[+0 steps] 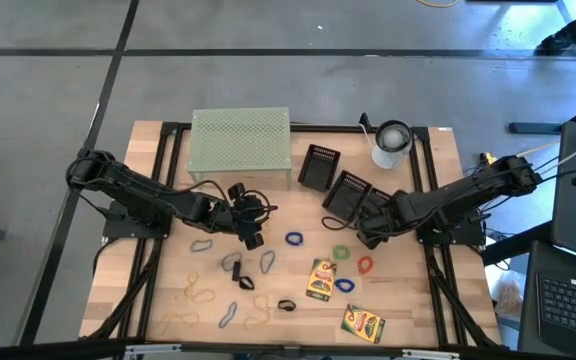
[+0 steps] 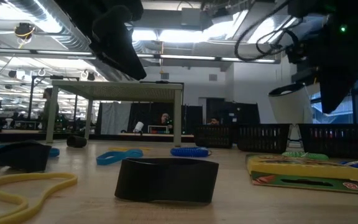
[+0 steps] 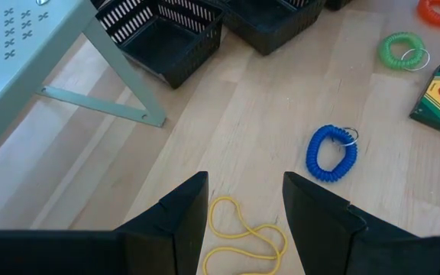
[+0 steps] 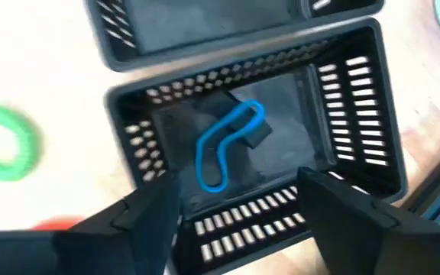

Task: Pick & Place Office Desk Supplies
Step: Put the blue spring keychain into the middle black bin

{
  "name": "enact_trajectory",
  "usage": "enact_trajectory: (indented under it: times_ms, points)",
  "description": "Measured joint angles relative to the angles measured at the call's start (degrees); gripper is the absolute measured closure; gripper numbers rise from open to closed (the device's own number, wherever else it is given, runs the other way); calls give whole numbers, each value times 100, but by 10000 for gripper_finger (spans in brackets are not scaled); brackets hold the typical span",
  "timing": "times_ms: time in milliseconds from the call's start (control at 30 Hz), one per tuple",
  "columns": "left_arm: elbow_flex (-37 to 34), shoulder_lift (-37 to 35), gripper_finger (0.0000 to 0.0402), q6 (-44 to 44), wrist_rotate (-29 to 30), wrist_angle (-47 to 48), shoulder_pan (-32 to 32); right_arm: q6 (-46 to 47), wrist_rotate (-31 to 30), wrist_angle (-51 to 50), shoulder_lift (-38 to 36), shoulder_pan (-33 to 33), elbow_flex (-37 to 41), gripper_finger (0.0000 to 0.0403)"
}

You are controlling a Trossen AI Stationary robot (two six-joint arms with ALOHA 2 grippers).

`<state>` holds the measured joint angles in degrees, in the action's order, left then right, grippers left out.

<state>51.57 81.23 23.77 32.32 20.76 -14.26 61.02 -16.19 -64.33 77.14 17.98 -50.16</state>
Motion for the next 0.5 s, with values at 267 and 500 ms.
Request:
enact_trajectory:
  times_ms: [267,500]
  points:
    - [2,0,238,0,-2,2,0,-473,25,189,0,0,-711,126]
    - [0,0,238,-7,-2,2,0,-1309,-292,1411,2,24,-780,139]
